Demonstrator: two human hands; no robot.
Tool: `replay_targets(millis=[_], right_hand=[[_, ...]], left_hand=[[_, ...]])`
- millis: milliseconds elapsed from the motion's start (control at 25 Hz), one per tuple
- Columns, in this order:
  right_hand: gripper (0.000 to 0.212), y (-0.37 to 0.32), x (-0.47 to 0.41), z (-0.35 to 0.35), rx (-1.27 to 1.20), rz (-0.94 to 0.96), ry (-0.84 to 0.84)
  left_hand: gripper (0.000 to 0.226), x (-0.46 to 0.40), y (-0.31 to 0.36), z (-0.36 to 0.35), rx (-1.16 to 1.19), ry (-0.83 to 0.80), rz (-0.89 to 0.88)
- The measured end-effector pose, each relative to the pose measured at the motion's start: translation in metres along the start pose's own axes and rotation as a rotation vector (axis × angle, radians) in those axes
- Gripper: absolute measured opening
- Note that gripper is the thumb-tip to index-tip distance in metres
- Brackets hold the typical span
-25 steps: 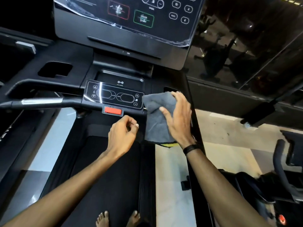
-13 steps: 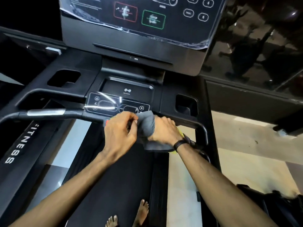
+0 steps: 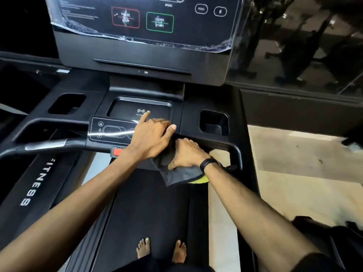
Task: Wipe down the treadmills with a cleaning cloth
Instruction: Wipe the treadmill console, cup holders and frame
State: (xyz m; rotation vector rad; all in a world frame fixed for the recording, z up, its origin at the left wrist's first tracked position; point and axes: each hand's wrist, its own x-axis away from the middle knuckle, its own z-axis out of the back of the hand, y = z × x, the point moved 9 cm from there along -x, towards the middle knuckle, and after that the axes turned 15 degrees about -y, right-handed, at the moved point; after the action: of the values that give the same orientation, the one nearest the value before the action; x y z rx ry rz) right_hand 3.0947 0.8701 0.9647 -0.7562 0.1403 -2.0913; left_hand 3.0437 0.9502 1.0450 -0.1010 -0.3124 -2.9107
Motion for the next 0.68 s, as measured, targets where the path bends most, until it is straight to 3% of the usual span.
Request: replay_targets(millis=[200,280,400,480,600,680], right_hand=[[0.053,-0.004,0.032,-0.018,0.289,-0.107,0.416],[0.053,0.010,0.028,-0.012,0.220,-0.066,0.280],[0.048,0.028,0.018,-0.002,-0.078,-0.013,-0.003],[0.048,0.029,0.025,-0.004,-0.047,-0.045,0.103],[0.059,0.033,0.047,-0.025,0.257,-0.118,0.431],[0.056,0.047,0.039,-0.020,0.208,-0.086,0.277]], left_hand=[[0.060,-0.004,-0.001,0.005,-0.112,0.036,0.010],[0.057,-0.003,0.003,0.005,-0.139,0.036,-0.007],[0.054,-0.002,0.000,0.004,-0.112,0.027,-0.007],[0.052,-0.002,-0.003,0.002,-0.120,0.031,-0.001],[0.045,0.000,-0.005,0.000,-0.116,0.047,0.000],[0.045,-0.001,-0.003,0.000,-0.117,0.055,0.000]])
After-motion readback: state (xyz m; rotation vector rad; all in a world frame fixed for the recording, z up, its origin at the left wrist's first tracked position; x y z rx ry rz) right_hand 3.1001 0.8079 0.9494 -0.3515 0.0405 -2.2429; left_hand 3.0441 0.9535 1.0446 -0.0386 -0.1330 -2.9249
